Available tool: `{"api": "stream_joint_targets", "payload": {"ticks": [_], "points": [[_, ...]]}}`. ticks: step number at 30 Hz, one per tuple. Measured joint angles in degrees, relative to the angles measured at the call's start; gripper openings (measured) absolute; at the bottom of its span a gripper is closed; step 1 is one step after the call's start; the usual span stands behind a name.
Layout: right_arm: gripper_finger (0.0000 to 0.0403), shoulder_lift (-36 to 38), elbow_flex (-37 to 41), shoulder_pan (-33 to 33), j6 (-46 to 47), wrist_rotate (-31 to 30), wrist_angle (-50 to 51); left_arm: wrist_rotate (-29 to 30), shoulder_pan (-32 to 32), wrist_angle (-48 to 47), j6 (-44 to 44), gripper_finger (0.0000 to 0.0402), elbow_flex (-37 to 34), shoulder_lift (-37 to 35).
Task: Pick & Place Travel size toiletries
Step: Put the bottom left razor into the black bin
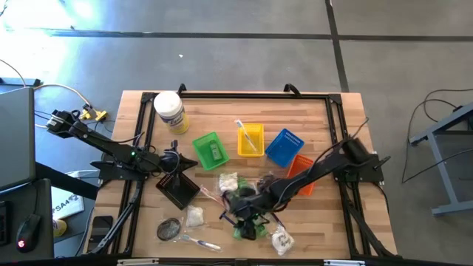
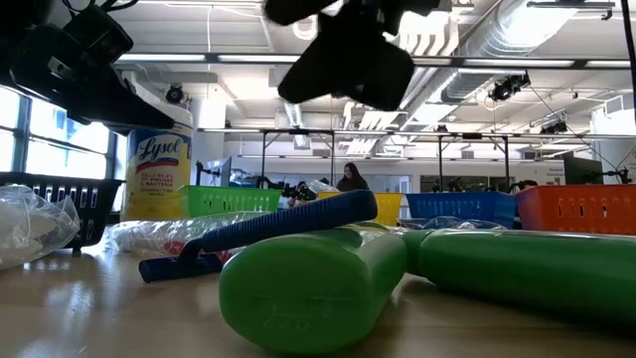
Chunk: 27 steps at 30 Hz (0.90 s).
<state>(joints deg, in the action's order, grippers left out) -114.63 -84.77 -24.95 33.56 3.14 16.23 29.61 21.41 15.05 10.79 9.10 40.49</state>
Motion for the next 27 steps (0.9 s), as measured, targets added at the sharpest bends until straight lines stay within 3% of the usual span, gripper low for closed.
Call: {"api": "stream_joint_targets", "payload": {"ticks": [7,14,27], "points": [[0.0194,-3.97,-2.73,-0.19,3.99,0.29,2.02,1.04,0.0,0.24,-0.29,0.0,0.0,0.0],[0.0194,-4.08,-2.82,-0.34,4.39,-3.15,2.05,1.13,-0.02,0.26,-0.44,0.0,0.0,0.0],[0.0194,-9.22,-2.94,-1.34,5.82,-0.58,-3.74,1.15,-0.02,-0.14,-0.44,0.0,0.09,0.02]]}}
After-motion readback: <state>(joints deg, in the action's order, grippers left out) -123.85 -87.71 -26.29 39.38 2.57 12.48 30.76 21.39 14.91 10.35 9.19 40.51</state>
